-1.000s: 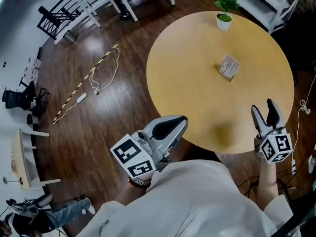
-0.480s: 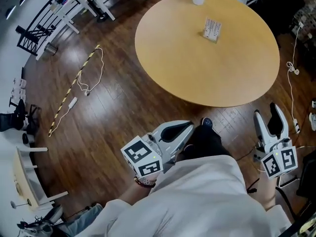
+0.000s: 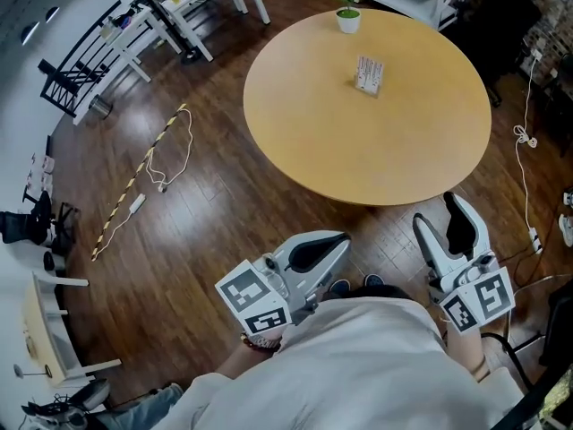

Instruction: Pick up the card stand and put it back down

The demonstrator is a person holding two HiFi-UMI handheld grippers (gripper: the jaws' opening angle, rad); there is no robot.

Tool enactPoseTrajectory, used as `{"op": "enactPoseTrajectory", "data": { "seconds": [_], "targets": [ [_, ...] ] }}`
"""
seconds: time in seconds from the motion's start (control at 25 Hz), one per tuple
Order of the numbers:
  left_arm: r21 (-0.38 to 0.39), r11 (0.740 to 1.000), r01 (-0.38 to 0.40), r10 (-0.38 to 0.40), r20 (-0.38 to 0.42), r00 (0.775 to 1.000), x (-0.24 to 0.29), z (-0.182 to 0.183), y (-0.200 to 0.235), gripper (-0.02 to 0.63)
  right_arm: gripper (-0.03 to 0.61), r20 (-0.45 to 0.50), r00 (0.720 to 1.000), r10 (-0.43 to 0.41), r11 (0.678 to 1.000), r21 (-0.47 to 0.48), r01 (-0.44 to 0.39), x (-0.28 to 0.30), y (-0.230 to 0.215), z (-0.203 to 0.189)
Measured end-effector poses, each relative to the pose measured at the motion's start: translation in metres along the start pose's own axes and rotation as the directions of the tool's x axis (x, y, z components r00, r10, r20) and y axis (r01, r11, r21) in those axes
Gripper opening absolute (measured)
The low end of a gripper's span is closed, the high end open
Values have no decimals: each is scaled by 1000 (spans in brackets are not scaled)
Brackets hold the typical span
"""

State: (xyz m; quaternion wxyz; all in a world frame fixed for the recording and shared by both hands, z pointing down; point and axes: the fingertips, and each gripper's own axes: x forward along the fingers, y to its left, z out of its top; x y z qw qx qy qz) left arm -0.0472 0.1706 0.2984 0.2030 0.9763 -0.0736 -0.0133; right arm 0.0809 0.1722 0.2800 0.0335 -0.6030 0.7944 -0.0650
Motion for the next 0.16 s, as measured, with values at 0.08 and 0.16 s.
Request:
{"op": "enactPoseTrajectory", "data": {
  "seconds": [0.08, 0.16],
  "targets": [
    [11, 1000, -6, 6, -1, 1000, 4, -4, -11, -17, 258, -1, 1000, 13, 1000, -17, -13, -12, 0, 3],
    [15, 1000, -22, 22, -4, 1000, 8, -10, -19, -18, 258, -7, 1000, 19, 999, -31, -20, -25, -1, 3]
  ]
}}
